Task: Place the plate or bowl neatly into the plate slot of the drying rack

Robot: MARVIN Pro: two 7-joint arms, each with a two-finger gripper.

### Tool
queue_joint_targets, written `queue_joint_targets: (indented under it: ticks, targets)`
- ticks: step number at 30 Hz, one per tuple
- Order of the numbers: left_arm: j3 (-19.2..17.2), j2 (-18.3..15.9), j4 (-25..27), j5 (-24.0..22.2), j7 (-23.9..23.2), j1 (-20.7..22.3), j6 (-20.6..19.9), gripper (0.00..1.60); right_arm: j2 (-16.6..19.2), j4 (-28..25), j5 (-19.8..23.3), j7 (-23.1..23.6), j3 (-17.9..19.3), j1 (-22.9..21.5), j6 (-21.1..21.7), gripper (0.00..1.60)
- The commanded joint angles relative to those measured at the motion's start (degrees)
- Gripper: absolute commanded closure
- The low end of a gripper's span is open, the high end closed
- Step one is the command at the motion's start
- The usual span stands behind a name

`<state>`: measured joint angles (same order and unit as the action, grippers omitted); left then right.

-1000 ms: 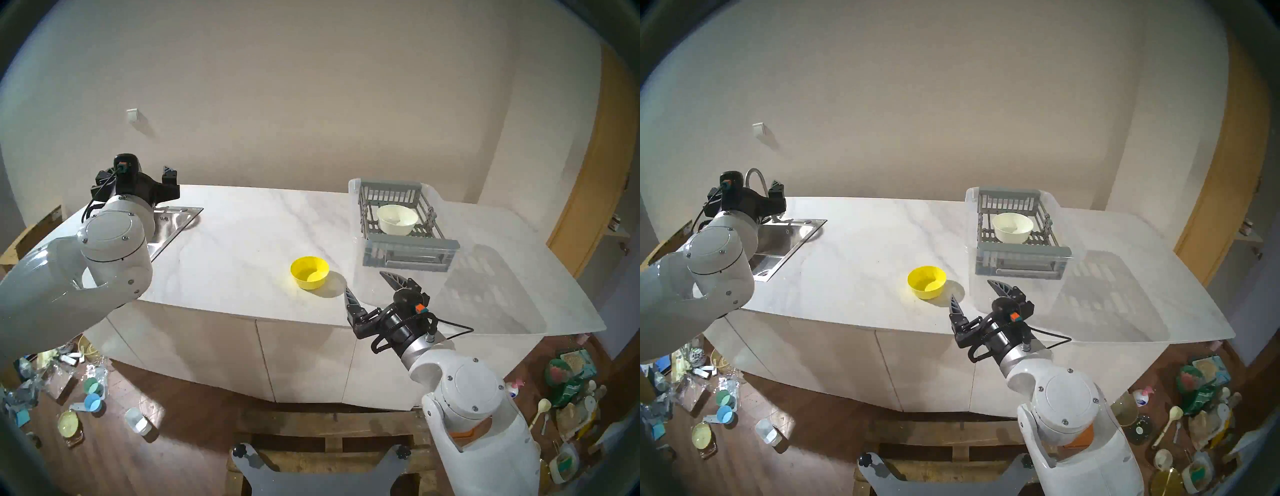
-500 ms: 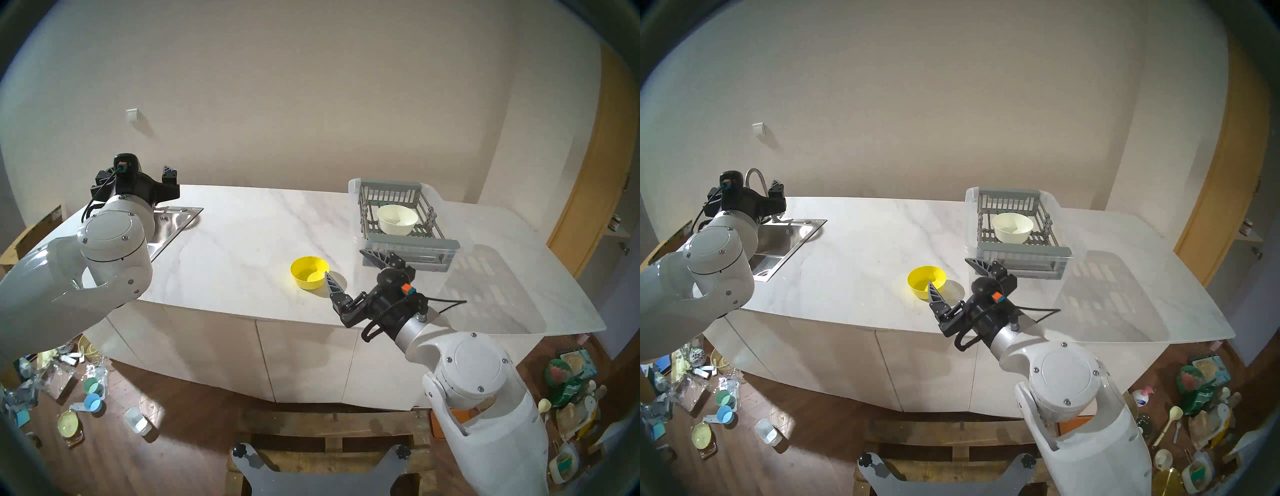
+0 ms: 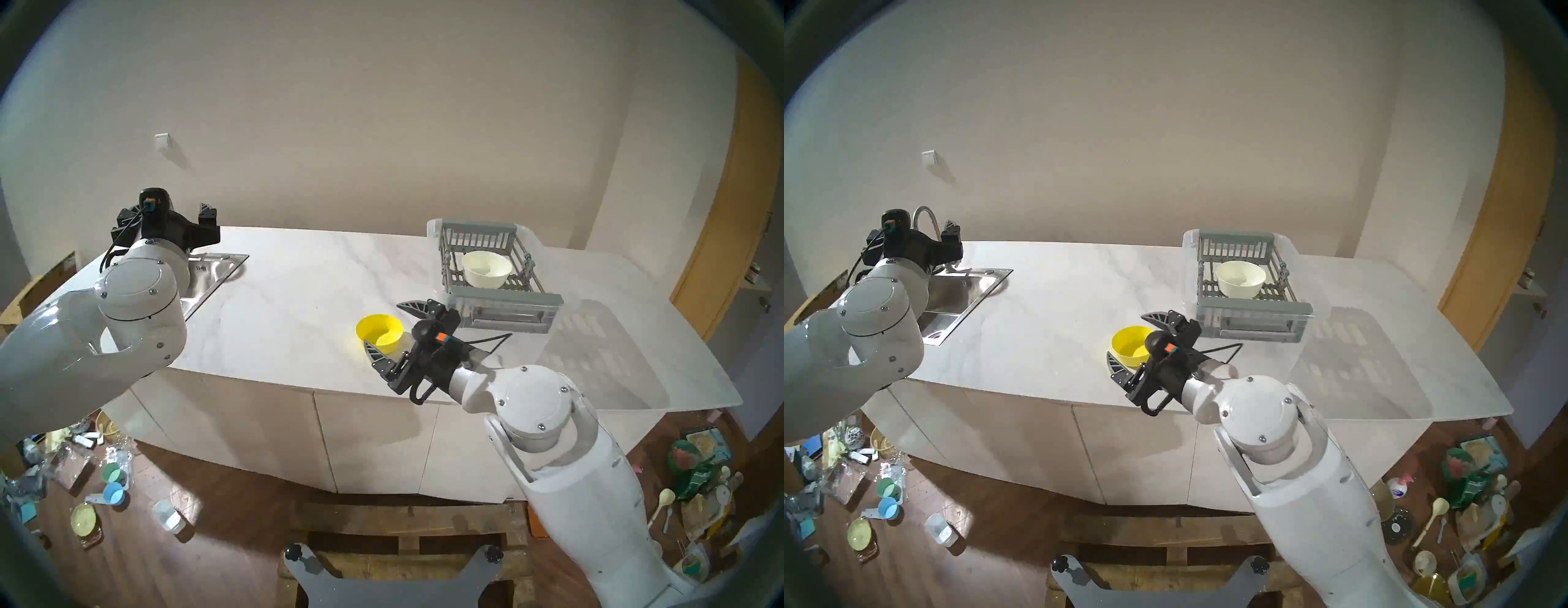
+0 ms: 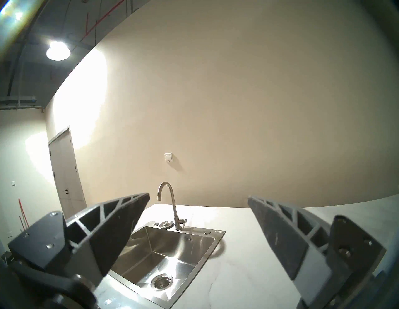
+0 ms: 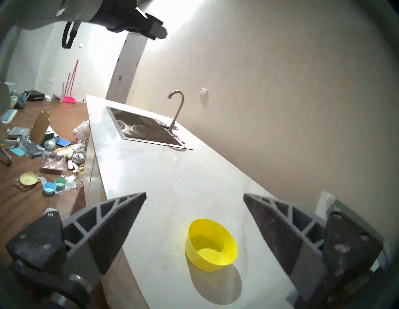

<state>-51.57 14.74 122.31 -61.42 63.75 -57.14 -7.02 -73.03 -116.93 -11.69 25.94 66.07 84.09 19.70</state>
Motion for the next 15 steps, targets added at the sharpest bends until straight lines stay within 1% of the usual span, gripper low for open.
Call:
queue_joint_targets:
  ticks: [1, 2, 3, 10, 15]
  targets:
    - [-1.1, -0.2, 0.5, 0.7, -0.3, 1.4, 0.4, 0.0, -0.6, 0.5, -1.4, 1.9, -1.7, -6.2, 0.5, 0.0]
    - [-1.1, -0.2, 0.5, 0.7, -0.3, 1.4, 0.4, 0.0, -0.6, 0.5, -1.4, 1.9, -1.7, -6.2, 0.5, 0.0]
    - [-1.1, -0.2, 0.5, 0.7, -0.3, 1.4, 0.4, 0.0, -0.4, 1.3, -2.0, 2.5, -2.7, -7.8, 0.8, 0.0]
    - [-1.1, -0.2, 0.5, 0.7, -0.3, 1.4, 0.4, 0.0, -0.5, 2.1, -1.8, 5.4, -5.0, -11.7, 2.6, 0.0]
    - [-1.1, -0.2, 0.5, 0.7, -0.3, 1.4, 0.4, 0.0, 0.0, 3.8, -2.8, 7.1, -7.7, -15.5, 3.1, 0.0]
